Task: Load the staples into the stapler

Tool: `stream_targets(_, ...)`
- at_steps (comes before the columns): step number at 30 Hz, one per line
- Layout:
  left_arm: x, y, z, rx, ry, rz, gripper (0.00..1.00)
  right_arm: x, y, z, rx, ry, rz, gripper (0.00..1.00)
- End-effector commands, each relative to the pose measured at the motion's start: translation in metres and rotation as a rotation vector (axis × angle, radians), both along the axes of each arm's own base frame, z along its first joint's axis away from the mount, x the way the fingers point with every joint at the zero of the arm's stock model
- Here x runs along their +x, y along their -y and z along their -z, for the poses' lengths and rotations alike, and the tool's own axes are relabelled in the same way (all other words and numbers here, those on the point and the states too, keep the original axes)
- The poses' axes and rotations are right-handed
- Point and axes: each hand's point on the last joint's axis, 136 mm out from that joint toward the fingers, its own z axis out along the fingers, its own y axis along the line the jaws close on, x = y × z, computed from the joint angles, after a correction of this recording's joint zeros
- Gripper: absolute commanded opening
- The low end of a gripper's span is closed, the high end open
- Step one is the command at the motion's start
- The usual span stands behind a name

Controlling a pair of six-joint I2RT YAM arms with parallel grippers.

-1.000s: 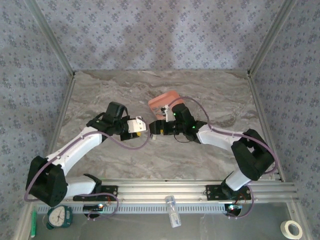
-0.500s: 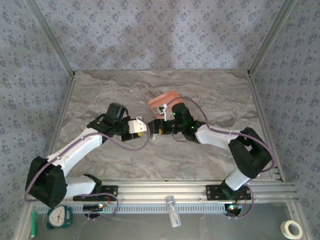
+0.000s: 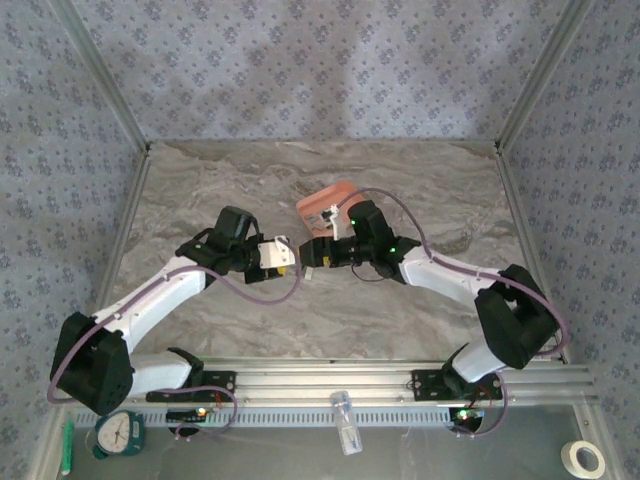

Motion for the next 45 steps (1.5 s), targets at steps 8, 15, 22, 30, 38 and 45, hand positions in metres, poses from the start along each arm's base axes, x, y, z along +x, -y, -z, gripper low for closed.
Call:
stream_targets(8,-0.004,0.014,-0.013,-0.054,0.014,0.049,0.37,0.000,-0.023,-0.002,0.013,0.012,-0.061,0.65)
stream_targets(15,-0.008,0.021,-0.020,-0.081,0.012,0.068,0.37,0.007,-0.025,-0.001,0.008,0.029,-0.044,0.37)
stream_targets(22,-0.005,0.025,-0.034,-0.170,-0.002,0.025,0.73,0.010,0.007,-0.012,-0.026,0.253,-0.025,0.12)
stream_targets(30,-0.015,0.039,-0.076,-0.520,-0.172,0.039,0.75,-0.013,0.047,-0.047,0.009,0.698,-0.158,0.05)
stream_targets(38,-0.027,0.052,-0.095,-0.694,-0.275,0.103,0.72,-0.028,0.056,-0.078,0.140,0.891,-0.279,0.03)
stream_targets(45,-0.033,0.059,-0.100,-0.727,-0.316,0.140,0.65,-0.029,0.048,-0.092,0.226,0.926,-0.319,0.02)
